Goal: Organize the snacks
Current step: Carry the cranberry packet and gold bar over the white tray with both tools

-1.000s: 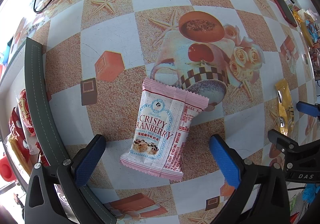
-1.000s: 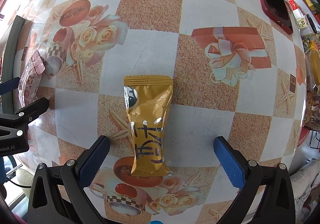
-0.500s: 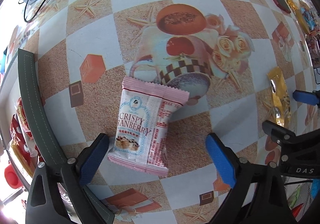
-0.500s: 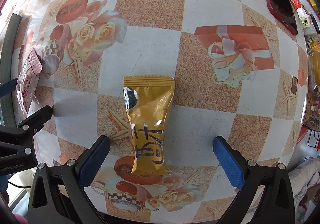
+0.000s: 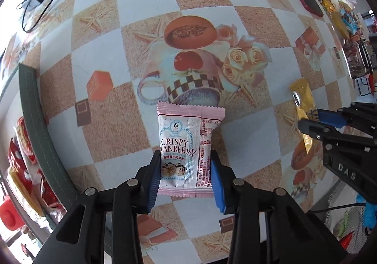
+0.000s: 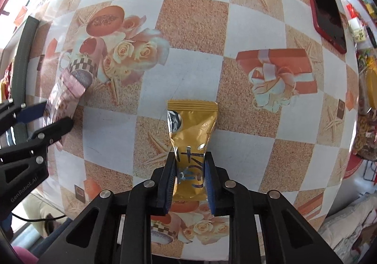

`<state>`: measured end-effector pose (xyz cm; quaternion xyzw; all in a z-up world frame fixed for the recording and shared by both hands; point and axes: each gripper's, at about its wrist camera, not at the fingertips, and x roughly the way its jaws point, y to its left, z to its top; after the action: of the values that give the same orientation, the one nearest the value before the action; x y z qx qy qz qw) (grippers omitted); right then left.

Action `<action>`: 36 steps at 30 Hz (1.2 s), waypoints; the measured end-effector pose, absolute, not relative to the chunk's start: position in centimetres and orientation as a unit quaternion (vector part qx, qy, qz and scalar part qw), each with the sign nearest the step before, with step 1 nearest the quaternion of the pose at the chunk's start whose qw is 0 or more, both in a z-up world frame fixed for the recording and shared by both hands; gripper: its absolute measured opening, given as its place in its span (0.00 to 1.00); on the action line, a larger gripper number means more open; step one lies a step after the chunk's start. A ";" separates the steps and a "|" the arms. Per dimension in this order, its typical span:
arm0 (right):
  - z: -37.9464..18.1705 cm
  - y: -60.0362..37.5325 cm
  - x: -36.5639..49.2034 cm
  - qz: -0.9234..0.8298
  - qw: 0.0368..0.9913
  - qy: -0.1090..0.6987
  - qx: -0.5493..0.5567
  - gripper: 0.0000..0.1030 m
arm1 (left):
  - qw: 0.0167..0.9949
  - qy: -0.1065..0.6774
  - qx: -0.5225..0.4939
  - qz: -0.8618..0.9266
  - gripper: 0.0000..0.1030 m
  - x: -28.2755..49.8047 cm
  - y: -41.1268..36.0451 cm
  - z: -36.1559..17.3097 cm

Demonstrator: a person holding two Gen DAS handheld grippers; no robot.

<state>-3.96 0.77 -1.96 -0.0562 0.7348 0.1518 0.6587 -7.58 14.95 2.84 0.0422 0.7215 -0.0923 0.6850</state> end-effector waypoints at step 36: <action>8.1 16.6 -1.0 0.255 0.683 0.681 -0.074 0.23 | 0.778 0.625 -0.065 -0.002 0.41 -10.2 28.1 12.6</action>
<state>-0.98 16.64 8.11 -0.0736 0.6808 0.2553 0.6826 -10.19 28.09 12.55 -0.0655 0.6246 -0.0017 0.7782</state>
